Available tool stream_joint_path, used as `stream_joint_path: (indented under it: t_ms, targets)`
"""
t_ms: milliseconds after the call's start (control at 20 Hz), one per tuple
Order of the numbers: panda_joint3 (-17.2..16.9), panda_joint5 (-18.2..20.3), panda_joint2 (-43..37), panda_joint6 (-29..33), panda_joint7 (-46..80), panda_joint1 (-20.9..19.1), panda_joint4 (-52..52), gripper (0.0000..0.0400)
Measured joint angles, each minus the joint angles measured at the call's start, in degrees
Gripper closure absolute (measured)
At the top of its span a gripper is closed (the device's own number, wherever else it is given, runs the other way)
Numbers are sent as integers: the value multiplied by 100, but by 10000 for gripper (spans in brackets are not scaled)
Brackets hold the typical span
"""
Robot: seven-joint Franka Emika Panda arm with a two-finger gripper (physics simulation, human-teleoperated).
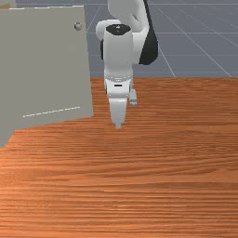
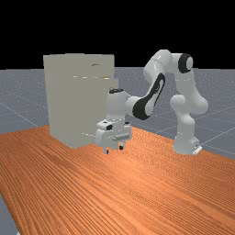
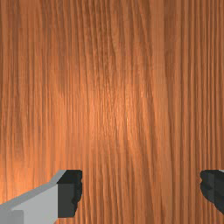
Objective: Close the cabinet door
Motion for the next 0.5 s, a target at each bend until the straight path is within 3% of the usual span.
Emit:
stream_joint_path:
  t_ms: [50, 150, 300, 350, 400, 500]
  targets:
    - [-59, -97, -5, -70, 45, 21, -29, 151]
    - [-171, -145, 8, -215, 263, 8, -63, 56]
    - [-222, -162, 9, -282, 357, -12, -73, 12]
    - [-365, -153, -326, -892, 1396, 115, -279, 163]
    - [-481, -60, -570, -1471, 2392, 208, -228, 255]
    - [-683, 277, -682, -2330, 4299, 307, 54, 346]
